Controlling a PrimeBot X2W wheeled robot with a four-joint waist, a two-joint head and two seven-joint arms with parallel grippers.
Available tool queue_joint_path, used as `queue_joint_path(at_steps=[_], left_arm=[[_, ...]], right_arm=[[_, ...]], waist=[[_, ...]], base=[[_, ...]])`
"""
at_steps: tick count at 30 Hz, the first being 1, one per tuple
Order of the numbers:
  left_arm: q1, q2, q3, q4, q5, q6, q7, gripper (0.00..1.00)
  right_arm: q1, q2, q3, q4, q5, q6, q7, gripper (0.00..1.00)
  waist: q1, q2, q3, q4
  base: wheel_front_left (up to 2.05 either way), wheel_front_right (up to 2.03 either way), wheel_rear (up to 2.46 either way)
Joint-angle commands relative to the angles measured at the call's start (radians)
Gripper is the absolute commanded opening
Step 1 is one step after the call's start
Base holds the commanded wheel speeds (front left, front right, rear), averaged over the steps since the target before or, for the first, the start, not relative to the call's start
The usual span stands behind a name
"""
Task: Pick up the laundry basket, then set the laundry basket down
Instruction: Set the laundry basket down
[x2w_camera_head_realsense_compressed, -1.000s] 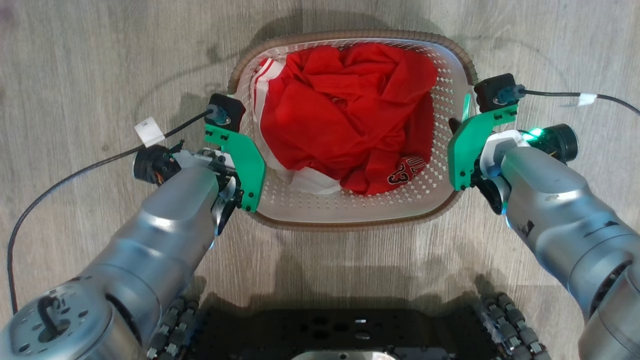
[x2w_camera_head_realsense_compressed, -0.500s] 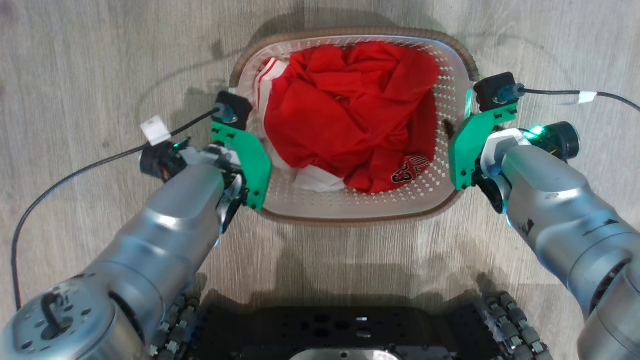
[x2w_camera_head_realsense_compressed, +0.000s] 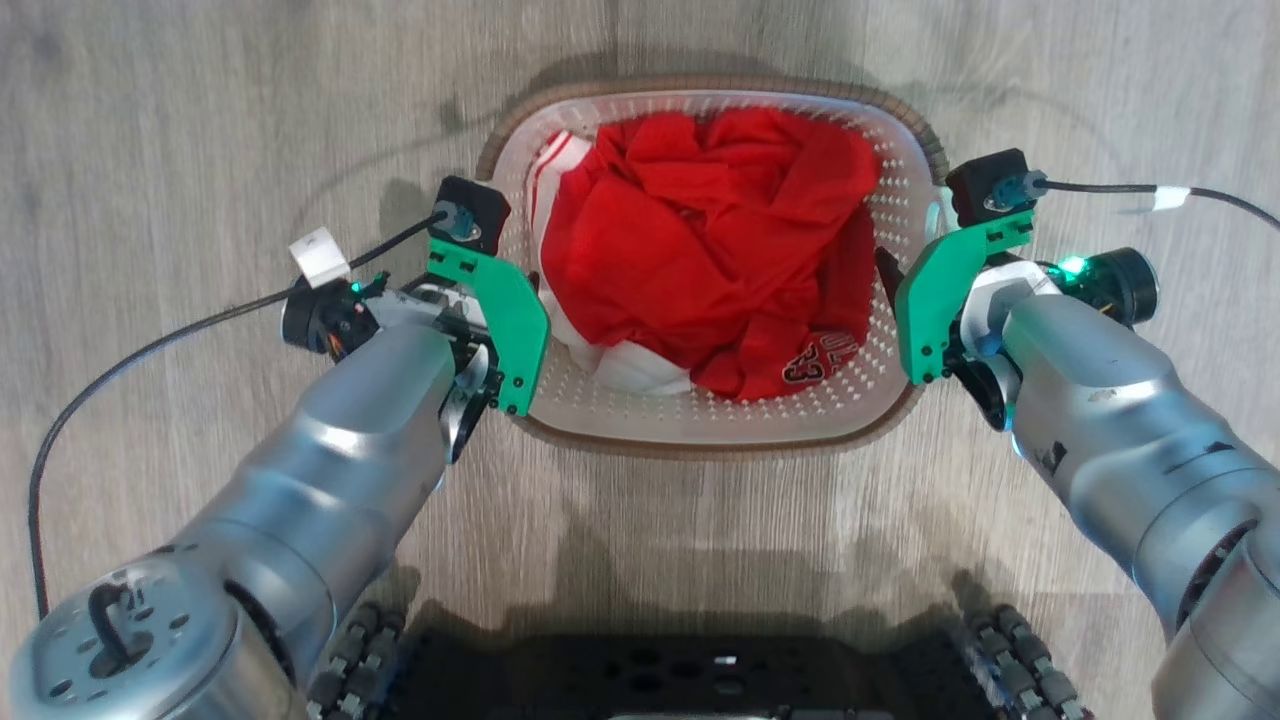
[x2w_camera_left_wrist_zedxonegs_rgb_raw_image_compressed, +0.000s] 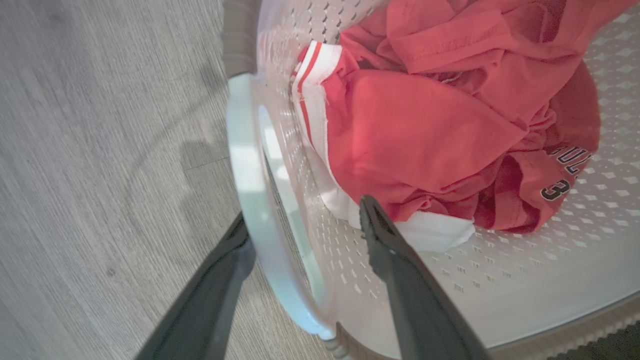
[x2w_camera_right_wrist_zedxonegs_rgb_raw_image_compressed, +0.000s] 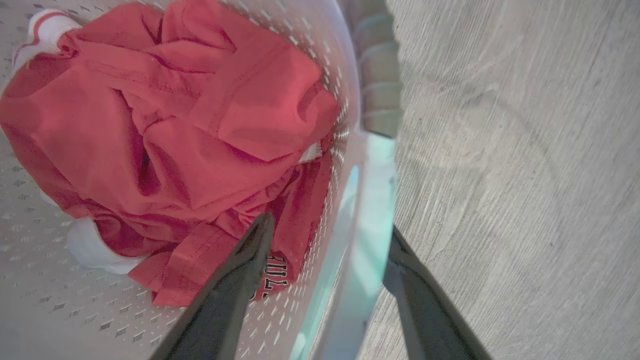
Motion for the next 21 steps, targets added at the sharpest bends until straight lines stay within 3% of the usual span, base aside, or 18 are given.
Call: queue_joint_path(at_steps=[1,10,21], left_arm=[[0.025,0.014,0.006,-0.006,-0.002,0.006,0.003,1.0],[0.084,0.014,0.012,-0.017,-0.055,0.006,0.016,1.0],[0.176,0.014,0.013,0.044,-0.071,-0.02,-0.143,1.0]], right_arm=[[0.06,0.012,0.005,0.004,0.005,0.007,-0.002,1.0],[0.129,0.018,-0.006,0.006,0.027,0.007,0.005,1.0],[0.235,0.013,-0.068,0.001,0.103,0.007,-0.088,1.0]], waist=[[0.0,0.0,-0.025,-0.003],[0.0,0.0,-0.193,-0.009],[0.0,0.0,-0.496,-0.016]], base=[[0.0,0.0,0.0],[0.0,0.0,0.0],[0.0,0.0,0.0]])
